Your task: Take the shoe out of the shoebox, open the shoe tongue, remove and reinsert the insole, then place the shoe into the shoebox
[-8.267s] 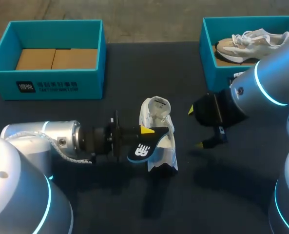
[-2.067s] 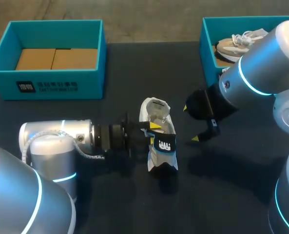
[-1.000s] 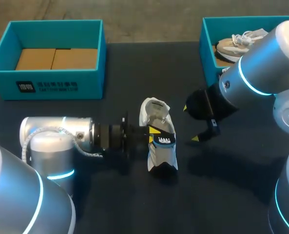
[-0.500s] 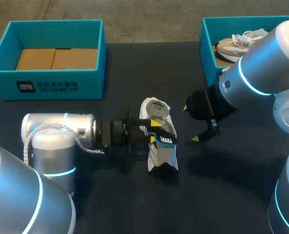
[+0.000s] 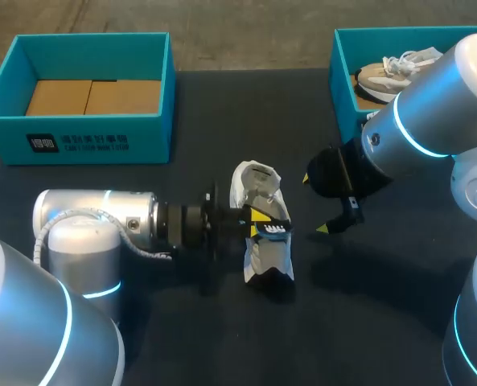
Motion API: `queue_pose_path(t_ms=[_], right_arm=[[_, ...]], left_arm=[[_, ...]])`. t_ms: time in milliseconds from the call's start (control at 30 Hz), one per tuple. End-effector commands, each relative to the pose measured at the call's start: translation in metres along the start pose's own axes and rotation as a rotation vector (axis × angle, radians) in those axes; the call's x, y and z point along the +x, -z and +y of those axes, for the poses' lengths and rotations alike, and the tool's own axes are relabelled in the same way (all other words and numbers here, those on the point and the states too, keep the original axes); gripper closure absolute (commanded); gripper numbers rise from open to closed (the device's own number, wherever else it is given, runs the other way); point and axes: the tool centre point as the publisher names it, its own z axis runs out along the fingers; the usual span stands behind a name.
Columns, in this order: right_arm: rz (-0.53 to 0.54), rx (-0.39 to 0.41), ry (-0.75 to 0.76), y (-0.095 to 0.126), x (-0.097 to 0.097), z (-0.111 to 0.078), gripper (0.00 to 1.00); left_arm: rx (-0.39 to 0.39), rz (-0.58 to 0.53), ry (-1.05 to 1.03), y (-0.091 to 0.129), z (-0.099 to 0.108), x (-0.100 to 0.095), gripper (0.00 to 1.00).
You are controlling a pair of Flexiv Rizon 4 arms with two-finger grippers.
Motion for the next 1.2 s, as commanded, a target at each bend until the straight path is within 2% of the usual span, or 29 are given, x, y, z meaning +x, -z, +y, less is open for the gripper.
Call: queue_pose_path(t_ms=[33,467,733,800,867,900,1000,1100,1133,1200], right_arm=[[-0.001,0.0,0.001,0.001,0.001,0.0,0.0],[-0.001,0.0,0.001,0.001,0.001,0.0,0.0],[-0.001,0.0,0.001,0.001,0.001,0.0,0.0],[-0.001,0.0,0.001,0.001,0.001,0.0,0.0],[-0.001,0.0,0.001,0.001,0.001,0.0,0.0],[-0.001,0.0,0.001,0.001,0.001,0.0,0.0],[-0.001,0.0,0.001,0.001,0.001,0.0,0.0],[-0.001,0.0,0.001,0.001,0.001,0.0,0.0],[-0.001,0.0,0.001,0.001,0.001,0.0,0.0],[-0.001,0.0,0.001,0.001,0.001,0.0,0.0]], left_arm=[[0.005,0.009,-0.005,-0.002,0.004,0.003,1.0],[-0.001,0.074,-0.064,-0.002,0.03,0.011,1.0],[-0.017,0.069,-0.066,0.001,0.039,0.008,1.0],[-0.008,0.048,-0.062,0.001,0.034,0.005,0.31],[-0.003,0.027,-0.068,0.001,0.028,0.001,0.15],[-0.002,0.022,-0.071,0.0,0.025,-0.001,0.13],[0.014,0.002,-0.094,0.0,0.014,-0.006,0.11],[0.029,-0.003,-0.103,-0.003,0.007,-0.006,0.18],[0.034,-0.005,-0.104,-0.003,0.005,-0.006,0.27],[0.041,-0.001,-0.103,-0.005,0.003,-0.005,0.38]])
